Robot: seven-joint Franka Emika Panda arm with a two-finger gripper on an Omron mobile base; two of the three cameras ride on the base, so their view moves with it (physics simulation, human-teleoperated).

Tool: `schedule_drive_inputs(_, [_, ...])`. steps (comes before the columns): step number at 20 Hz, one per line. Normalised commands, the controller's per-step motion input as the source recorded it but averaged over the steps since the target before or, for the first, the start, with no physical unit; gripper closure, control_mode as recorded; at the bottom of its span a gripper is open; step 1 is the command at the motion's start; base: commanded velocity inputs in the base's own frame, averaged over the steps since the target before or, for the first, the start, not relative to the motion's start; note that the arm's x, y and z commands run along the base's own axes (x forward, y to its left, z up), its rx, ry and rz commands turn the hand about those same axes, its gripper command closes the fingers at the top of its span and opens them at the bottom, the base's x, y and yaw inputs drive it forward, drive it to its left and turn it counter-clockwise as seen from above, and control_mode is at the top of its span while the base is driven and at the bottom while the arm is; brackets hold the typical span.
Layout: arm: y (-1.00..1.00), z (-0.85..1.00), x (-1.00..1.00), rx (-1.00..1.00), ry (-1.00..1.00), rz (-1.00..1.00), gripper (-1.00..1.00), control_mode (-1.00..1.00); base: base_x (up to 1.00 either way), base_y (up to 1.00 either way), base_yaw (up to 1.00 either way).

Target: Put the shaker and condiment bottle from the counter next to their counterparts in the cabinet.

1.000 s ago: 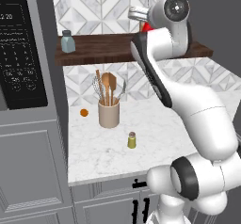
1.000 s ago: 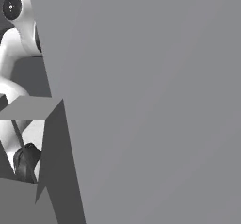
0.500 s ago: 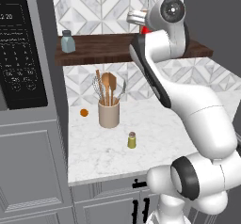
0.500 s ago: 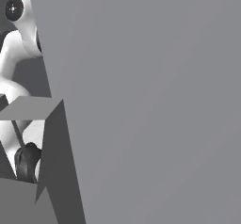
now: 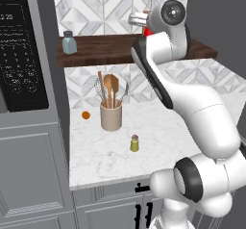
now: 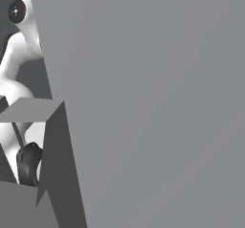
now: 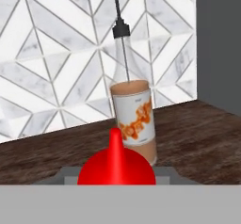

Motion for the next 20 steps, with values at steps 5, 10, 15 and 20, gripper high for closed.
schedule_drive_inputs(5, [0.0, -0.05, 0.3, -0.06, 0.05, 0.0, 1.0, -1.0, 0.0, 0.0, 0.0])
schedule_drive_inputs(10, [0.0, -0.01, 0.22, -0.01, 0.06, 0.01, 1.0, -1.0, 0.0, 0.0, 0.0])
schedule_drive_inputs(15, [0.03, -0.01, 0.06, 0.0, 0.07, 0.03, 1.0, -1.0, 0.0, 0.0, 0.0])
schedule_drive_inputs(20, [0.03, -0.06, 0.13, 0.0, 0.05, 0.02, 1.0, -1.0, 0.0, 0.0, 0.0])
